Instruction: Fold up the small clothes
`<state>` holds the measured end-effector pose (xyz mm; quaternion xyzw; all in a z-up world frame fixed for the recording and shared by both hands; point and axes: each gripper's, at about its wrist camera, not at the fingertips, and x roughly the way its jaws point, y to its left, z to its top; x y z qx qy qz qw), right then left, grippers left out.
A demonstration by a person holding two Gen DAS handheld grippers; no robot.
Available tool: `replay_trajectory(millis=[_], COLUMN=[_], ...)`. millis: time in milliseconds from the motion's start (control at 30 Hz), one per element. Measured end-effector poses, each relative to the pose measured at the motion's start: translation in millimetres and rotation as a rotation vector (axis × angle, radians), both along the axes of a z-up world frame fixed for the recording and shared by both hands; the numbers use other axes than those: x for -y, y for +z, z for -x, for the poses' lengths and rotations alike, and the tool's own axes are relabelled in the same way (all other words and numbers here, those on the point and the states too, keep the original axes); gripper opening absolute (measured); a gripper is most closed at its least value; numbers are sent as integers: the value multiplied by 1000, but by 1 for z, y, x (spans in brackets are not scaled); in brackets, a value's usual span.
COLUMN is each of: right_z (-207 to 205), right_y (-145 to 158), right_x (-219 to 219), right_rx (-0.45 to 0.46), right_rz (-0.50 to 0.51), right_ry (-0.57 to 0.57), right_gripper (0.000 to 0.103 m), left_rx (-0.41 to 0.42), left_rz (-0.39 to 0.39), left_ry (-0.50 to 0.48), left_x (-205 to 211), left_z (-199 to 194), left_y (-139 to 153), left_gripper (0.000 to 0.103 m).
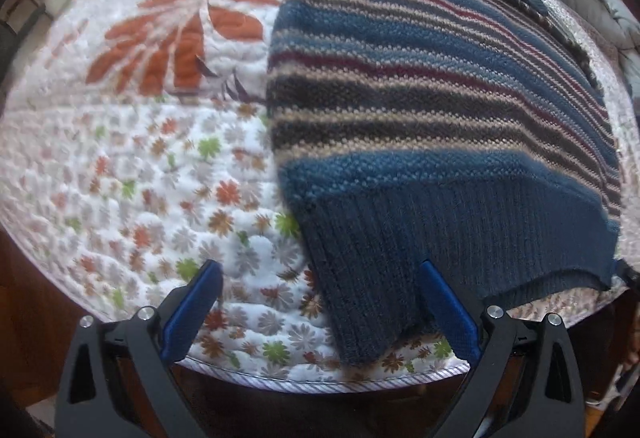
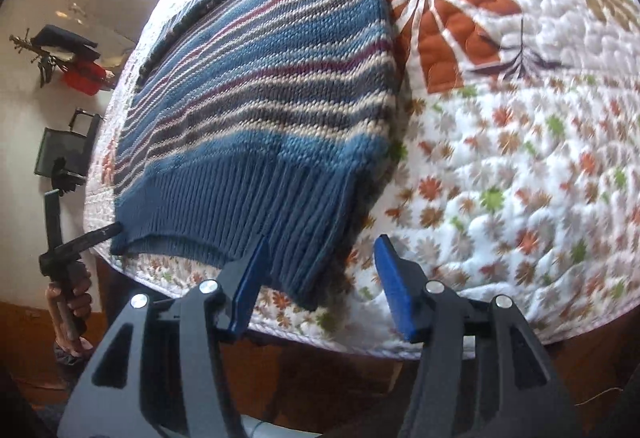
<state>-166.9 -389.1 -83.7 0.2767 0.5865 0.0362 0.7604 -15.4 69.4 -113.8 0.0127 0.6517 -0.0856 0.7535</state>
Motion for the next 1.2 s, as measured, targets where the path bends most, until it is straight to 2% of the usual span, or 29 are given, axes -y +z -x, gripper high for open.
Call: replay_trajectory(millis=[133, 300, 400, 533, 567, 667, 733, 767, 800, 833, 867, 900, 933, 1000, 1100, 1200], right_z=[3, 4, 4, 4, 3, 2, 0, -1, -2, -4, -5, -7, -8, -8, -9, -17], right_y=[-8, -8, -8, -9, -9, -10, -10, -11, -11, -11, -11, -11, -10, -3, 15, 31], right_x=[-7, -14, -16, -13, -13, -12, -12, -12, -12, -12, -11, -11, -11, -10, -10, -2], right_rx=[3, 18, 20, 19, 19, 18, 19, 20, 22, 22, 20, 19, 22, 53, 106, 152], right_rz=[-17, -6, -8, -22, -26, -27, -33, -45, -52, -63, -60, -59, -62, -68, -59, -112], right_ry=[-15, -14, -13, -14, -15, -7, 0, 1, 2, 6, 4, 4, 6, 15, 40, 24], right_gripper=[56, 56, 56, 56, 56, 56, 56, 53, 41, 35, 20, 10, 10, 9, 9, 8], left_rx=[-24, -75, -92, -143, -156, -161, -159, -157, -148, -142, -135, -123, -109, -66, -3, 41], left_rz=[66, 235, 261, 430, 441, 405, 397, 379, 329, 292, 268, 259, 245, 228, 264, 300], left_ry=[33, 49, 54, 27, 23, 13, 11, 17, 25, 24, 22, 22, 19, 14, 14, 8], left_x=[-4, -14, -13, 0, 2, 10, 14, 14, 16, 19, 21, 22, 23, 25, 21, 18], left_z=[3, -8, -22, -22, -25, -26, -26, -27, -28, -33, -33, -32, -31, -30, -32, -41], left_y=[-2, 1, -5, -4, -4, -8, -8, -9, -8, -10, -8, -5, -3, 7, 27, 45], left_gripper=[99, 99, 98, 93, 92, 75, 50, 44, 30, 24, 23, 20, 15, 12, 12, 12])
